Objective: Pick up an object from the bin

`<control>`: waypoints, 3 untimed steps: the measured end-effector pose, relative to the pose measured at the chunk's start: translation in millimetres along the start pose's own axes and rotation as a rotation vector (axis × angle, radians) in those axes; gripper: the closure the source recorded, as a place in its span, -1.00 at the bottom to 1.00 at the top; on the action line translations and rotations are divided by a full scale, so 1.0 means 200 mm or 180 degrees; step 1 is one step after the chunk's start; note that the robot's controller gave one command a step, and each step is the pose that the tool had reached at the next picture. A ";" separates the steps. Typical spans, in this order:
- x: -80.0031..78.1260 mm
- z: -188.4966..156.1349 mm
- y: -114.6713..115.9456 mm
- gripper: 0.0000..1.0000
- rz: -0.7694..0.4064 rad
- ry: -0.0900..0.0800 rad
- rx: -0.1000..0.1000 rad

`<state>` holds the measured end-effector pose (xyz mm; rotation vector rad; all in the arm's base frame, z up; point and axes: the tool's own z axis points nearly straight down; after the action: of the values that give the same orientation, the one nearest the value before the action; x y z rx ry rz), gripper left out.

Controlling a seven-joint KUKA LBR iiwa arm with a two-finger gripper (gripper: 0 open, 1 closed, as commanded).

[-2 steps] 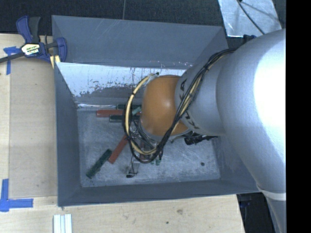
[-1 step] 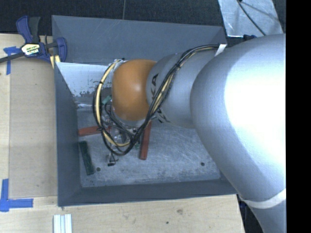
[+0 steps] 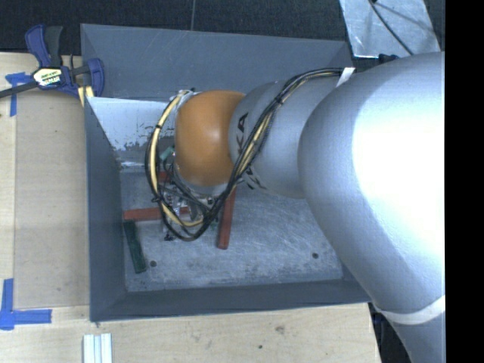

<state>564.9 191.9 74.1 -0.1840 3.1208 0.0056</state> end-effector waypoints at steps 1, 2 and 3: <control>-0.04 -0.02 0.02 1.00 -0.0207 0.0034 0.0008; -0.18 0.01 0.00 1.00 -0.0675 0.0058 0.0001; -0.26 -0.63 0.11 1.00 -0.0703 0.0006 -0.0002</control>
Offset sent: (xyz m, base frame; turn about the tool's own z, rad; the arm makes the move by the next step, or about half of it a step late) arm 0.0057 0.0055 0.0032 -0.0648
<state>611.1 218.6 200.7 -0.5268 3.0830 0.0038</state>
